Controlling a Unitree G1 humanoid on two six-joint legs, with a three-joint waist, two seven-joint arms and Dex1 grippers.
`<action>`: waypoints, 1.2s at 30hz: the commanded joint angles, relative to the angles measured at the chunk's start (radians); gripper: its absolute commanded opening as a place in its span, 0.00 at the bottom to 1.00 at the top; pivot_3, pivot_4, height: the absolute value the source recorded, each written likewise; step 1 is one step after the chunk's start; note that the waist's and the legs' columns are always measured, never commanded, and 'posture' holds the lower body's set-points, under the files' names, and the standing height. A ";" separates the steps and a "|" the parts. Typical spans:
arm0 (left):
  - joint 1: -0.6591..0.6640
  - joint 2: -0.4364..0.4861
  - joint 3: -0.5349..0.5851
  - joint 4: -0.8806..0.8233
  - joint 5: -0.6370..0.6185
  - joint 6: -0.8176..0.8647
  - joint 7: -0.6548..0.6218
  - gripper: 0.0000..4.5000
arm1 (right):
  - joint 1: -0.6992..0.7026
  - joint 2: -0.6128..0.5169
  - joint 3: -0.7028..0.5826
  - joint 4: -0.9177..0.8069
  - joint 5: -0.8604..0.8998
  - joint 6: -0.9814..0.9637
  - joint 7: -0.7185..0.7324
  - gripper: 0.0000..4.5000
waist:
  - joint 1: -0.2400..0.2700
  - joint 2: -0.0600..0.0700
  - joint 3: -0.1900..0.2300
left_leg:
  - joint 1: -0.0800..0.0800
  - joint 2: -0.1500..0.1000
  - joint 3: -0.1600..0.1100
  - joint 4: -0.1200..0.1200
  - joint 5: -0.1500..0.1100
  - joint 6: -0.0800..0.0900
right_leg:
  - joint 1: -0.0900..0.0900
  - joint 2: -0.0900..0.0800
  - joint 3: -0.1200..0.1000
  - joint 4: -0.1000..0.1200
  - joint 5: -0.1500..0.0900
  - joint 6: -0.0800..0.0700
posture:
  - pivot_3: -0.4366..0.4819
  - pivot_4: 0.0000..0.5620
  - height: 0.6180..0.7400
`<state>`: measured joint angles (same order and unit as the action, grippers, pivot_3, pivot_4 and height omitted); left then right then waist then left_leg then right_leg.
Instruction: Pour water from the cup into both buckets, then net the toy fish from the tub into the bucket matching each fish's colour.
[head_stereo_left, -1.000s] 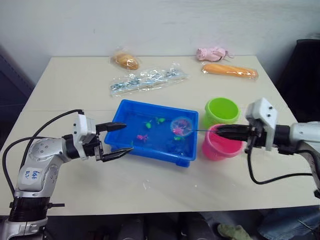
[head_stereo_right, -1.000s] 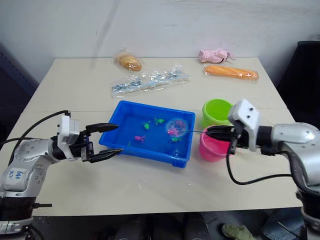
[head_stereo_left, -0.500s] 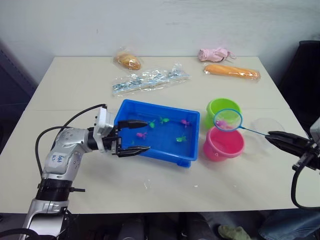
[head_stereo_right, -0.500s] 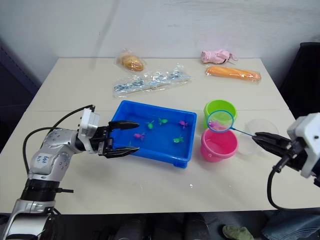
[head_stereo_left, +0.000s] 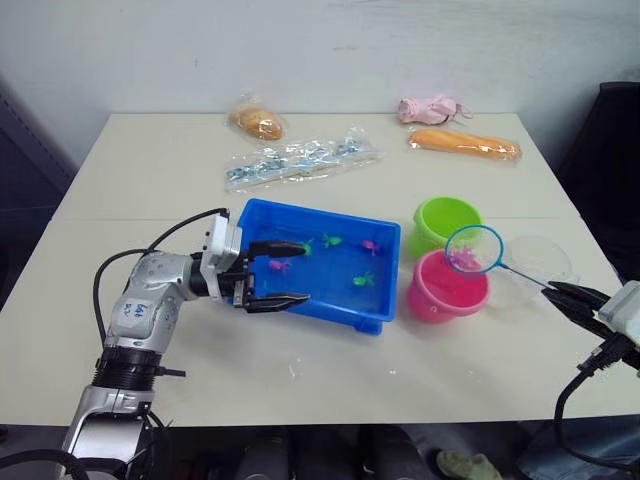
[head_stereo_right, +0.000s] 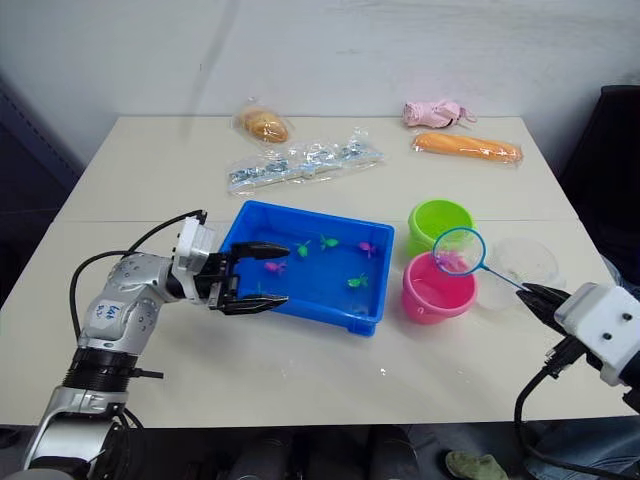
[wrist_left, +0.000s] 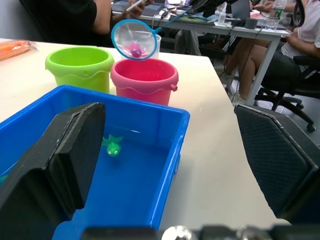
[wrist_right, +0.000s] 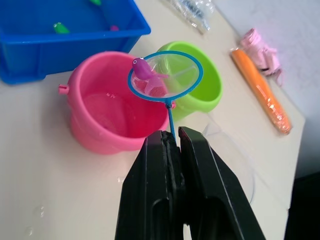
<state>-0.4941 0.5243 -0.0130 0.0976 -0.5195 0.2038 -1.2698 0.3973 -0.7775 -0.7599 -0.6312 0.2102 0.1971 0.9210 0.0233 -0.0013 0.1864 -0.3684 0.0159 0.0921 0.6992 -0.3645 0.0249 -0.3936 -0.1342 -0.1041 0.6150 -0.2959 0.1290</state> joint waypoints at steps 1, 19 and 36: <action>-0.010 -0.005 0.009 0.001 0.003 -0.020 -0.004 0.99 | 0.019 -0.014 0.010 0.036 -0.128 -0.202 -0.023 0.00 | 0.000 0.000 0.000 | 0.000 0.000 0.000 0.000 0.000 0.000 | 0.000 0.000 0.000 0.000 0.000 0.000 | 0.48 0.27 1.00; -0.007 -0.033 0.013 -0.021 0.006 -0.019 0.024 0.99 | 0.026 -0.016 -0.004 0.380 -0.673 -1.087 -0.437 0.00 | -0.003 0.000 0.000 | 0.000 0.001 0.000 0.000 0.000 -0.001 | 0.001 0.000 0.000 -0.001 0.000 0.000 | 0.48 0.27 1.00; -0.029 -0.007 0.031 0.001 0.011 -0.017 0.029 0.99 | 0.054 0.020 0.065 0.277 -0.506 -0.909 -0.508 0.00 | -0.003 0.000 0.000 | 0.000 0.004 0.000 0.000 0.000 0.000 | 0.001 0.000 0.000 -0.002 0.000 0.000 | 0.48 0.27 1.00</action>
<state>-0.5066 0.5068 -0.0046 0.0992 -0.5054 0.1949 -1.2361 0.4450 -0.7511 -0.7041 -0.2800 -0.4374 -0.7803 0.3866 0.0203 -0.0011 0.1863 -0.3680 0.0206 0.0921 0.6992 -0.3641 0.0244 -0.3927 -0.1340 -0.1038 0.6138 -0.2959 0.1290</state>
